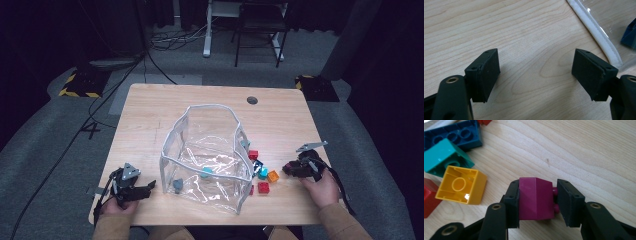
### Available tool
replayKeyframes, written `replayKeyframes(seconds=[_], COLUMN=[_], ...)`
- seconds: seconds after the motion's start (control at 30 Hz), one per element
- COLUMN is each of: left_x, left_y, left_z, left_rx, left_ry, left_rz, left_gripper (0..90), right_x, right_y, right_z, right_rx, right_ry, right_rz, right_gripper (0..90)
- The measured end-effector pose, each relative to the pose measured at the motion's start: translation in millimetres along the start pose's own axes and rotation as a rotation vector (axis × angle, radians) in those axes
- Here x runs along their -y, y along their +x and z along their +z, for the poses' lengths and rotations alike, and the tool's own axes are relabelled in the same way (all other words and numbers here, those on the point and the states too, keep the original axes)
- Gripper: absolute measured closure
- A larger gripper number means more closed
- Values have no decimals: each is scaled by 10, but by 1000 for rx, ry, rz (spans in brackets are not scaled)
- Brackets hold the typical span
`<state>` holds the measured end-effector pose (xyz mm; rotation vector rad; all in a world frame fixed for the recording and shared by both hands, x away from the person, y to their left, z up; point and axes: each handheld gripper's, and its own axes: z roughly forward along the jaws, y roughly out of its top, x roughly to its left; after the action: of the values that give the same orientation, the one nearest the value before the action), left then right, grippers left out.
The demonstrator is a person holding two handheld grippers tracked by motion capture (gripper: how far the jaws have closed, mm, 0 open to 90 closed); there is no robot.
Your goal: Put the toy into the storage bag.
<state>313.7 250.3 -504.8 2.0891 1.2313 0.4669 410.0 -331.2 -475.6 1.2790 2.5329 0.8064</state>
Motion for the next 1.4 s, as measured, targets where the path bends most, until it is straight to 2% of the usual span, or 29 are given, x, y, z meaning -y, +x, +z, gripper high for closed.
replayKeyframes(seconds=[0.27, 0.47, 0.9, 1.07, 1.4], left_x=[0, 0, 0, 0, 0], left_y=[0, 0, 0, 0, 0], left_z=[0, 0, 0, 0, 0], left_rx=[0, 0, 0, 0, 0], left_ry=[0, 0, 0, 0, 0], left_rz=[0, 0, 0, 0, 0], left_gripper=[228, 228, 228, 228, 228], right_x=[-70, -194, -494, -579, -767], right_y=[33, 121, 315, 367, 454], right_z=[-104, -258, -614, -762, -994], right_rx=[-12, -21, -116, -152, -174], right_ry=[-36, -100, -210, -269, -368], right_rz=[-6, -44, -76, -89, -122], right_gripper=[567, 567, 567, 567, 567])
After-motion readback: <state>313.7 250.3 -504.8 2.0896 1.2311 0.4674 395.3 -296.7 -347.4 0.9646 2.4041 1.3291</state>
